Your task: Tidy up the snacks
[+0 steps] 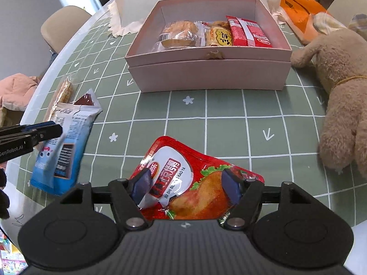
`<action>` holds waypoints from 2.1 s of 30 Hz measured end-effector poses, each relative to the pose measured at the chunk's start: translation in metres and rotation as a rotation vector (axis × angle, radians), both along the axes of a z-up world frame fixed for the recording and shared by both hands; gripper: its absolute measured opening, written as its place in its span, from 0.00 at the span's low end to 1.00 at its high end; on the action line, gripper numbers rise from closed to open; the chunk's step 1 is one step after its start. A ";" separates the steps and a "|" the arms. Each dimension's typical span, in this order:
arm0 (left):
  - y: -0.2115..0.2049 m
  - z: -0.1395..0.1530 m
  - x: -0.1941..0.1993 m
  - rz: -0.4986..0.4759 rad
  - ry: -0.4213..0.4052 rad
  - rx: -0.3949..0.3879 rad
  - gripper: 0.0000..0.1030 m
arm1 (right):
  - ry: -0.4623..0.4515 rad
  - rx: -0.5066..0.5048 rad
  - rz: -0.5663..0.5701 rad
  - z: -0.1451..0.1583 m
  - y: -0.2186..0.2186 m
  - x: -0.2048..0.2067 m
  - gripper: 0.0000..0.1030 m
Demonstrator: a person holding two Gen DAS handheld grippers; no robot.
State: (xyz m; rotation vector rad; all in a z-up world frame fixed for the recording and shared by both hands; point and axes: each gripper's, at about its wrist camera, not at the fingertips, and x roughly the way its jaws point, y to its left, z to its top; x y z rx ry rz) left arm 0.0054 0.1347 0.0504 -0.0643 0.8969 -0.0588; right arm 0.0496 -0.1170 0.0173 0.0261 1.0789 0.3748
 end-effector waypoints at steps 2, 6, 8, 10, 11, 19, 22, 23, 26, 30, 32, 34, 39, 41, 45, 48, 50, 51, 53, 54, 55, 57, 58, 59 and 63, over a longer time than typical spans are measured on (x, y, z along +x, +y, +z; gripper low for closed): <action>0.006 0.001 0.002 0.020 0.006 0.009 0.26 | -0.002 -0.001 0.000 -0.001 0.001 -0.001 0.69; 0.019 0.008 0.010 0.067 0.002 -0.113 0.27 | -0.010 -0.008 0.002 -0.002 0.004 -0.002 0.72; 0.028 0.010 0.021 0.097 0.014 -0.267 0.27 | -0.016 -0.012 0.005 -0.003 0.006 -0.003 0.76; 0.035 0.009 0.035 0.136 0.026 -0.361 0.27 | -0.025 -0.022 0.009 -0.003 0.009 -0.005 0.77; 0.037 0.008 0.042 0.153 0.024 -0.367 0.27 | -0.031 -0.032 0.013 -0.003 0.011 -0.006 0.77; 0.045 -0.016 0.073 0.291 0.202 -0.242 0.27 | -0.026 -0.019 0.036 -0.003 0.009 -0.010 0.77; 0.040 -0.022 0.077 0.280 0.162 -0.266 0.28 | -0.031 -0.020 0.038 -0.004 0.009 -0.010 0.78; 0.035 -0.023 0.080 0.267 0.150 -0.258 0.28 | -0.032 -0.022 0.039 -0.004 0.009 -0.009 0.78; 0.018 -0.023 0.090 0.214 0.131 -0.212 0.28 | -0.032 -0.031 0.046 -0.005 0.010 -0.008 0.79; -0.009 -0.023 0.092 0.102 0.136 -0.182 0.29 | -0.030 -0.027 0.059 -0.005 0.009 -0.008 0.79; -0.024 -0.024 0.086 0.032 0.143 -0.200 0.29 | -0.028 -0.028 0.071 -0.006 0.008 -0.007 0.79; -0.034 -0.025 0.079 -0.007 0.147 -0.203 0.29 | -0.030 -0.031 0.075 -0.006 0.006 -0.005 0.79; -0.047 -0.027 0.058 -0.057 0.171 -0.276 0.29 | -0.043 -0.054 0.053 -0.007 -0.003 0.001 0.80; -0.050 -0.024 0.049 -0.052 0.144 -0.251 0.29 | -0.056 -0.080 0.055 -0.006 -0.004 0.002 0.80; -0.059 -0.009 0.034 -0.042 0.066 -0.184 0.29 | -0.058 -0.089 0.114 0.000 -0.008 -0.006 0.80; -0.075 -0.009 0.036 -0.088 0.057 -0.155 0.29 | -0.028 -0.057 0.183 0.002 -0.009 -0.018 0.80; -0.091 -0.015 0.041 -0.122 0.070 -0.093 0.29 | -0.025 -0.060 0.215 0.002 -0.008 -0.026 0.80; -0.100 -0.020 0.043 -0.140 0.089 -0.050 0.29 | -0.029 -0.070 0.228 0.002 -0.007 -0.028 0.80; -0.114 -0.023 0.042 -0.172 0.070 0.023 0.31 | -0.035 -0.092 0.228 0.002 -0.006 -0.030 0.80; -0.119 -0.023 0.041 -0.187 0.066 0.041 0.34 | -0.035 -0.094 0.224 0.001 -0.006 -0.030 0.80; -0.123 -0.024 0.041 -0.208 0.068 0.045 0.44 | -0.034 -0.091 0.219 0.001 -0.006 -0.030 0.80; -0.128 -0.026 0.040 -0.246 0.073 0.044 0.55 | -0.037 -0.086 0.210 0.000 -0.008 -0.031 0.80; -0.128 -0.026 0.041 -0.250 0.075 0.042 0.55 | -0.039 -0.085 0.207 0.000 -0.008 -0.033 0.80; -0.126 -0.025 0.042 -0.247 0.077 0.026 0.55 | -0.041 -0.085 0.207 0.000 -0.009 -0.033 0.81; -0.112 -0.026 0.048 -0.167 0.070 0.052 0.50 | -0.056 -0.082 0.200 -0.002 -0.012 -0.037 0.83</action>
